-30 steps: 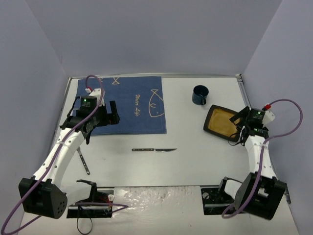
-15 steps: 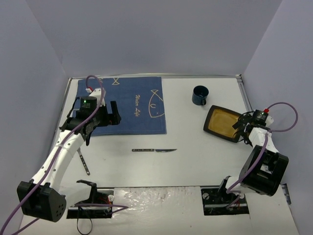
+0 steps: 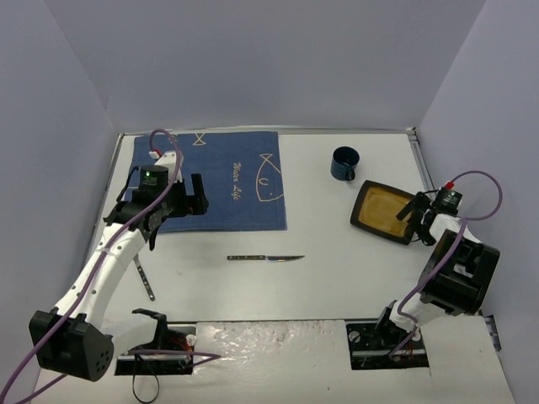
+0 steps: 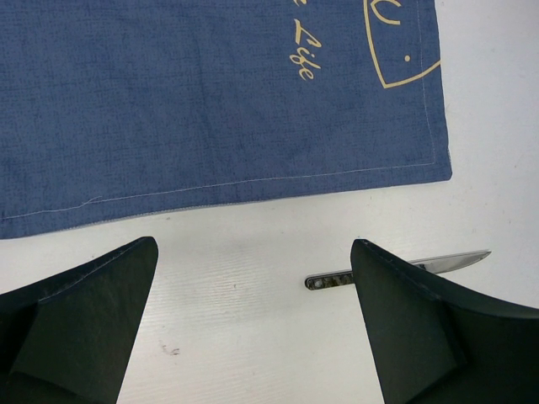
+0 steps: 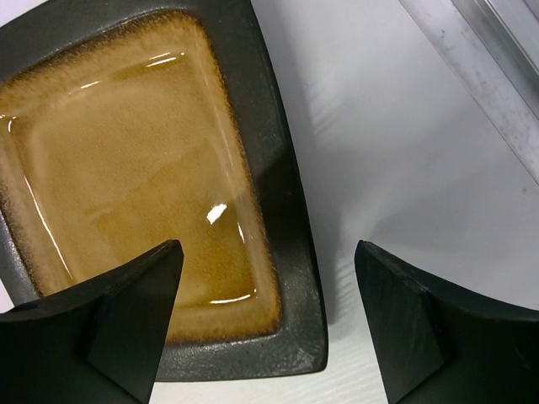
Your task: Set the dinner table for one person
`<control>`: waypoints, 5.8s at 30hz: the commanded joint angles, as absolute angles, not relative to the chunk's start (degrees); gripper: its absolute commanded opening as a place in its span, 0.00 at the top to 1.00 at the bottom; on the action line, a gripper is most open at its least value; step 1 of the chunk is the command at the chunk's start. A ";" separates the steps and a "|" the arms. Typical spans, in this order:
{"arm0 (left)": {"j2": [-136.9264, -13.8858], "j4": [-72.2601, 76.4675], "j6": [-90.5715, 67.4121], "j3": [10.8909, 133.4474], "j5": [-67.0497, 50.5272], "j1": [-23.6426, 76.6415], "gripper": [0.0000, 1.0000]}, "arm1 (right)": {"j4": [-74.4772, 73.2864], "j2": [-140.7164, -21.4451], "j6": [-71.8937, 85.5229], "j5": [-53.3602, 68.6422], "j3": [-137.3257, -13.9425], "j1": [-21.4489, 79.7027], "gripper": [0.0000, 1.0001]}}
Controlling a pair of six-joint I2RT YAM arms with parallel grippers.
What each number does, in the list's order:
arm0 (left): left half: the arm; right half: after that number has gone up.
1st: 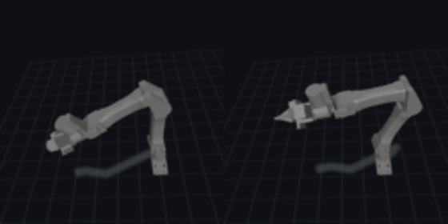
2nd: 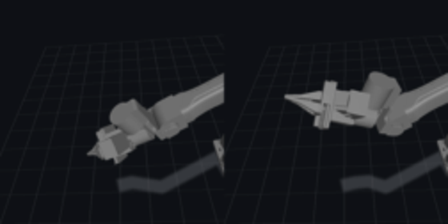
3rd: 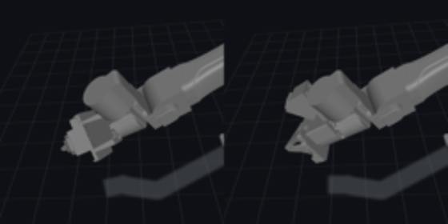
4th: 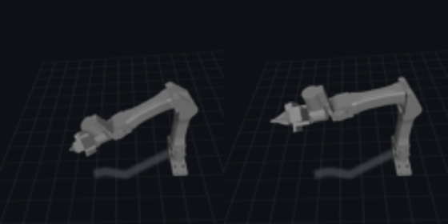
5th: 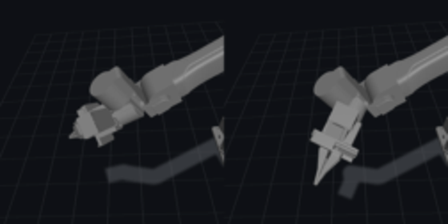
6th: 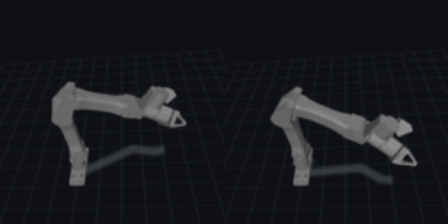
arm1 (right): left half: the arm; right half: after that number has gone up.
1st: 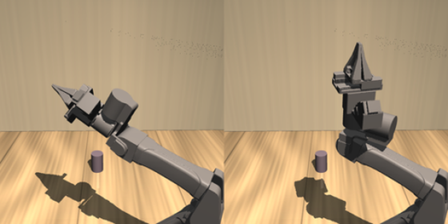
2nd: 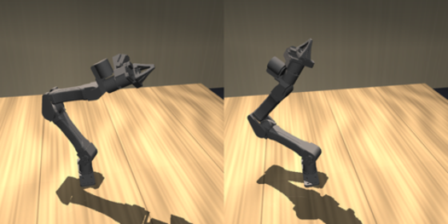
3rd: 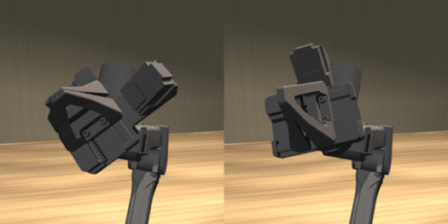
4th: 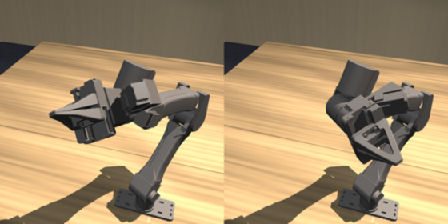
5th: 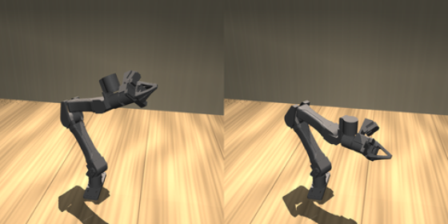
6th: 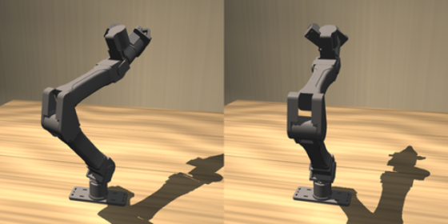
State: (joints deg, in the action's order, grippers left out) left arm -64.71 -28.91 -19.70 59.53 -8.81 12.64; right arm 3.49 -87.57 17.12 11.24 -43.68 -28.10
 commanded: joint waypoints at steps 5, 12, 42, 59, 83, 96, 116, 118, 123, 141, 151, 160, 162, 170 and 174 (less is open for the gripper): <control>-63.31 -26.81 -18.63 61.44 -7.65 12.92 0.03 | 9.83 -89.27 16.03 13.00 -43.43 -28.12 0.29; -63.19 -26.76 -18.54 61.44 -7.47 12.92 0.03 | 11.64 -90.48 16.21 13.45 -41.32 -27.52 0.48; -62.84 -25.93 -18.81 60.73 -7.65 12.89 0.03 | 9.26 -77.55 28.86 14.49 -32.62 -1.96 0.97; -63.74 -25.13 -18.88 59.84 -8.34 12.92 0.03 | 30.13 -85.07 33.80 24.61 -26.31 1.04 0.81; -66.94 -17.20 -26.74 57.45 -21.88 14.53 0.03 | 38.52 -93.43 34.10 31.64 -26.19 -4.07 1.00; -80.04 0.45 -38.11 57.87 -25.40 24.77 0.03 | 39.27 -82.70 40.15 43.23 -27.72 -8.57 1.00; -88.70 10.04 -43.50 59.44 -28.83 27.51 0.03 | 71.59 -80.42 65.55 52.29 -23.38 -10.11 1.00; -89.18 10.63 -43.84 59.65 -29.05 27.51 0.03 | 73.94 -80.42 67.07 52.52 -23.34 -10.11 1.00; -91.10 14.11 -47.33 60.87 -30.98 27.51 0.03 | 79.50 -80.29 71.59 53.70 -23.29 -9.84 1.00; -100.86 29.50 -61.54 68.82 -39.75 27.57 0.06 | 87.54 -78.99 78.40 54.72 -24.43 -7.36 1.00; -104.43 27.42 -64.56 73.97 -41.78 28.67 0.18 | 87.02 -78.66 76.71 54.76 -24.96 -5.66 1.00; -103.18 27.13 -66.17 72.53 -43.64 29.00 0.41 | 86.41 -78.94 75.20 54.11 -24.87 -5.35 1.00; -102.73 26.59 -66.06 72.25 -43.87 29.00 0.43 | 86.48 -79.01 75.05 53.95 -24.87 -5.28 1.00; -101.71 19.87 -62.95 72.70 -44.89 29.16 0.37 | 88.23 -78.93 75.50 53.10 -24.87 -5.27 1.00; -101.69 19.34 -62.93 72.70 -45.87 29.27 0.36 | 88.42 -79.00 75.58 52.91 -24.87 -5.20 1.00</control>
State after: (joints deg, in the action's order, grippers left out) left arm -105.97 18.43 -64.26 70.67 -43.51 28.81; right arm 66.61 -82.61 73.43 51.73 -21.52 -5.56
